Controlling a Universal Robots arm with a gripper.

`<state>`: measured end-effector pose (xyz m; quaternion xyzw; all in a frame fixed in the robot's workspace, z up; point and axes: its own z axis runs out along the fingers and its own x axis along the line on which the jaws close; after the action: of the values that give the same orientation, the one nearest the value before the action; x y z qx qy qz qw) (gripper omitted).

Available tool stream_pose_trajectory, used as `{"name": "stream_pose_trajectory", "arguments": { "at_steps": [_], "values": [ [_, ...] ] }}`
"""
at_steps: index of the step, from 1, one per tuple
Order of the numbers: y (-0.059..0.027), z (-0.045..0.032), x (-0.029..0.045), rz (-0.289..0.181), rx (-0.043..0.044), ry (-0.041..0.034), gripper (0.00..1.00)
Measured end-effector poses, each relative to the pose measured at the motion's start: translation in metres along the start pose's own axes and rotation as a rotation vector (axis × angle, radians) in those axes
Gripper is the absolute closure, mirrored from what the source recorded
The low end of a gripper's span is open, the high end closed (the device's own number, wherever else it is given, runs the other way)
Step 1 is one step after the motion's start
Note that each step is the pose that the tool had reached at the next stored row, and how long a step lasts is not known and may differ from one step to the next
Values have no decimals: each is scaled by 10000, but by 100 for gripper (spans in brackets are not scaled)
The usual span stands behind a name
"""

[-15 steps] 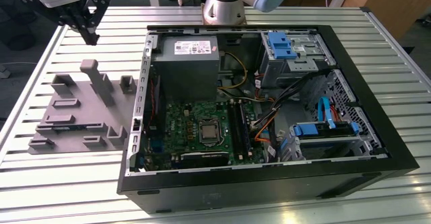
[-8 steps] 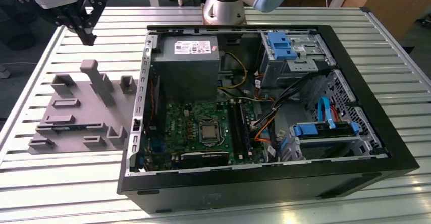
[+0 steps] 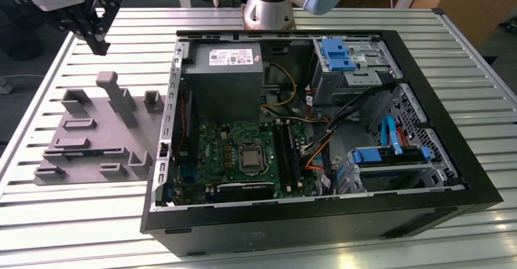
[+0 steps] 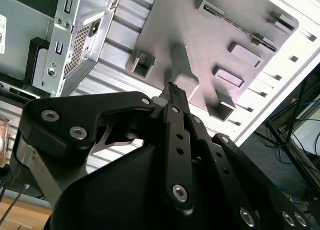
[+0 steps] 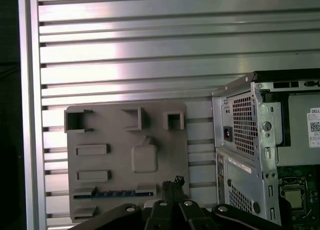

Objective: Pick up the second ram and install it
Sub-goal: 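Reach for the second ram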

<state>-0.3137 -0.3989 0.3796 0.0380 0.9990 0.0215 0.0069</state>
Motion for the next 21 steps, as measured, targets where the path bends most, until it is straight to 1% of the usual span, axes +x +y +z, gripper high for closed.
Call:
{"name": "stream_pose_trajectory", "arguments": {
  "at_steps": [5,7,13,15,18,21],
  "values": [
    [0,0,3,0,1,1,89],
    [-1,0,19,1,1,0,89],
    [-11,0,145,0,1,1,89],
    [-15,1,176,0,0,0,89],
    [-48,5,201,-1,2,1,89],
    [-104,10,231,-1,8,1,89]
  ]
}}
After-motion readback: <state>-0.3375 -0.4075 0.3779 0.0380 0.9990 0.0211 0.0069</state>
